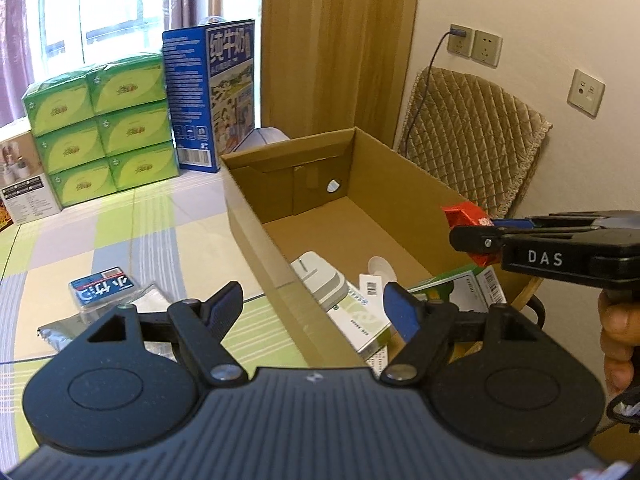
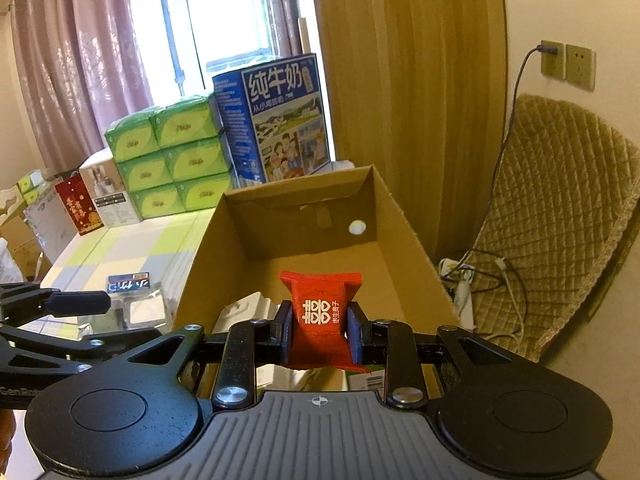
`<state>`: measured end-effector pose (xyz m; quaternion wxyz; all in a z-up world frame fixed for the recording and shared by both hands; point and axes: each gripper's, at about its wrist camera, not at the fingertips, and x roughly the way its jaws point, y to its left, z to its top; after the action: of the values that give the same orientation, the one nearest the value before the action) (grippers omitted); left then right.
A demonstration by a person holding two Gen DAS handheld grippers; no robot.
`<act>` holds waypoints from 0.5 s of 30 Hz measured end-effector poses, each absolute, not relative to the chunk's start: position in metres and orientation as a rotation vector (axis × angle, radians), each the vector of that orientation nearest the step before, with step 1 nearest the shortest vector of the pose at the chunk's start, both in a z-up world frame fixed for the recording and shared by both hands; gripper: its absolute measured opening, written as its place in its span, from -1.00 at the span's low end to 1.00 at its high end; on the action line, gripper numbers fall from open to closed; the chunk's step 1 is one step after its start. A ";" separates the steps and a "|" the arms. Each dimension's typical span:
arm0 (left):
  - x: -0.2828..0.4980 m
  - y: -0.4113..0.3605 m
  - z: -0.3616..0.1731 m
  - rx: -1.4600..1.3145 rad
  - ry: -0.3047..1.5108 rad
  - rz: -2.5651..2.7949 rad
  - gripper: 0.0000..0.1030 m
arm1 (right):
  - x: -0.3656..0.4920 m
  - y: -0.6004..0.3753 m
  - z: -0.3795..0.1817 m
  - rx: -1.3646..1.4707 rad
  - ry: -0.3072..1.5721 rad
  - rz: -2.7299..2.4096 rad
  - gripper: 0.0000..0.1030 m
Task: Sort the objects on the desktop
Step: 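Open both tools to drop the plug adapter and red sachet into the cardboard box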
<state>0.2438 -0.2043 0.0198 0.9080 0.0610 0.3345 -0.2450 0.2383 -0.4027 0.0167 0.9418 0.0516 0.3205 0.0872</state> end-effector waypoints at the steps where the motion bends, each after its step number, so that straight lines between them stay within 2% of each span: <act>1: 0.244 -0.202 0.020 0.123 0.691 -0.503 0.43 | 0.240 -0.402 0.016 0.109 0.658 0.182 -0.52; 5: 0.245 -0.194 0.018 0.109 0.698 -0.491 0.43 | 0.246 -0.402 0.013 0.131 0.670 0.207 -0.50; 9: 0.242 -0.187 0.016 0.102 0.704 -0.478 0.43 | 0.241 -0.405 0.016 0.140 0.647 0.184 -0.30; 15: 0.233 -0.176 0.018 0.082 0.708 -0.459 0.44 | 0.222 -0.405 0.024 0.146 0.632 0.178 -0.24</act>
<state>0.2334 -0.1759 0.0177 0.9115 0.0397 0.3435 -0.2228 0.2224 -0.4049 0.0242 0.9440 0.0718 0.3099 0.0874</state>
